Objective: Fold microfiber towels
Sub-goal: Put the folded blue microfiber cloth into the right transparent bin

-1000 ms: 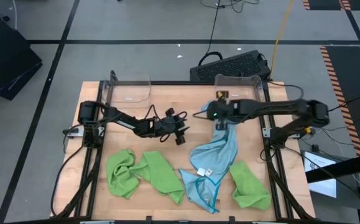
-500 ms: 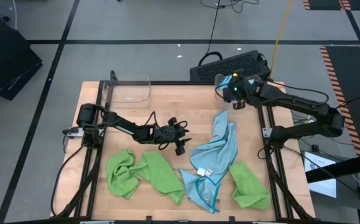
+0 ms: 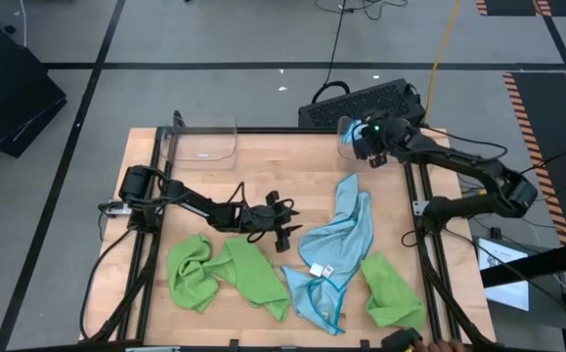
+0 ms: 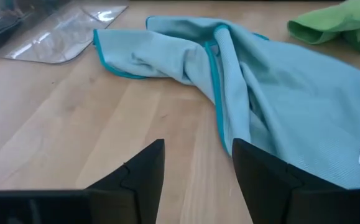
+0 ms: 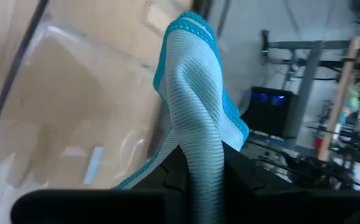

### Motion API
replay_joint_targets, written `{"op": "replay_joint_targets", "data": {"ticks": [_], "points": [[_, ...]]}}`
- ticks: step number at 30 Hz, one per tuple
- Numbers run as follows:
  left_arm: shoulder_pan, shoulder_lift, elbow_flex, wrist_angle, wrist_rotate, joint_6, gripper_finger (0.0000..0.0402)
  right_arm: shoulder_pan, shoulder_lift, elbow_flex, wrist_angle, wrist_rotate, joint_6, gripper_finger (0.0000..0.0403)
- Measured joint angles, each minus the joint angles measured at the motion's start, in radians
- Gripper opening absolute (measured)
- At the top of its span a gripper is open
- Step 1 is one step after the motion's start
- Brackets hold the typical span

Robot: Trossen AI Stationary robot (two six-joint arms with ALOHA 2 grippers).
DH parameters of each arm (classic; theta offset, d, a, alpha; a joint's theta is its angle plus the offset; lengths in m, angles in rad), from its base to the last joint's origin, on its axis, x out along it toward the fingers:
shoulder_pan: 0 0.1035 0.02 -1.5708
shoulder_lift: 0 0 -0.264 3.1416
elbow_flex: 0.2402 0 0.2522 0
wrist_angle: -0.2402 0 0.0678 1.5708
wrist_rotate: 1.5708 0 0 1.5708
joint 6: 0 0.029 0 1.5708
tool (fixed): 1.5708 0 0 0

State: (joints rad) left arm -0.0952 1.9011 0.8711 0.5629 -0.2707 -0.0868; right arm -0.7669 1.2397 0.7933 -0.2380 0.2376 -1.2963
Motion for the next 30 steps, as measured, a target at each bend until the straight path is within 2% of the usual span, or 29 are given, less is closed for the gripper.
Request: {"op": "replay_joint_targets", "data": {"ticks": [7,11,21,24,30], "points": [[0.003,0.000,0.000,0.034,0.000,0.006,0.0191,-0.031,0.149,0.000,0.064,0.021,-0.044,0.0041],[0.003,0.000,0.000,0.034,-0.001,0.007,0.0191,-0.048,0.212,0.006,0.131,0.027,-0.067,0.0053],[0.004,0.000,0.000,0.034,-0.001,0.029,0.0191,-0.052,0.180,0.000,0.147,-0.013,-0.034,0.0070],[0.004,0.000,0.000,0.034,-0.002,0.029,0.0191,-0.053,0.167,-0.002,0.144,-0.036,-0.005,0.0093],[0.004,0.000,0.000,0.034,-0.002,0.026,0.0191,-0.053,0.163,-0.001,0.114,-0.050,0.038,0.0167]]}}
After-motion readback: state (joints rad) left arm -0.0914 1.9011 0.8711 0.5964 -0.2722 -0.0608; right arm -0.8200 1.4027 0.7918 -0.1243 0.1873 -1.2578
